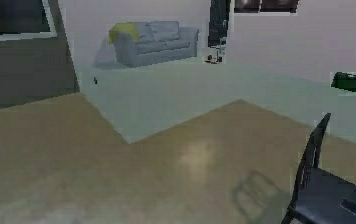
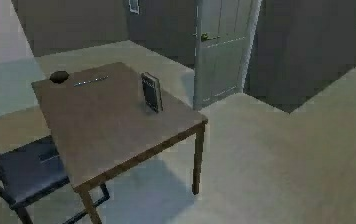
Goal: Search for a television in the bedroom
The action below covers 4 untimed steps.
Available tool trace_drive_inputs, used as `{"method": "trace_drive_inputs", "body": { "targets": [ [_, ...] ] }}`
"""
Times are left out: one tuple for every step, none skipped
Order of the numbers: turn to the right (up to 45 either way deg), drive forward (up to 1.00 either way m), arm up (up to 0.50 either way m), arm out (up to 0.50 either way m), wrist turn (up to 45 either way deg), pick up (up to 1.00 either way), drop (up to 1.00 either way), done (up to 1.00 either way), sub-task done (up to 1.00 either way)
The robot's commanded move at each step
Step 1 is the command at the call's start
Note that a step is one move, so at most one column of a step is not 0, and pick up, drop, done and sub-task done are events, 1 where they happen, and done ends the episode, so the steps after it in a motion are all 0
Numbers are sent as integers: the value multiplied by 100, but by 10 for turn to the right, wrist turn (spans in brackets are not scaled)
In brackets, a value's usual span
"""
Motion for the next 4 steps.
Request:
{"method": "trace_drive_inputs", "body": {
  "targets": [
    [0,100,0,0,0,0,0,0,0],
    [60,0,0,0,0,0,0,0,0],
    [0,20,0,0,0,0,0,0,0],
    [420,0,0,0,0,0,0,0,0]
  ]
}}
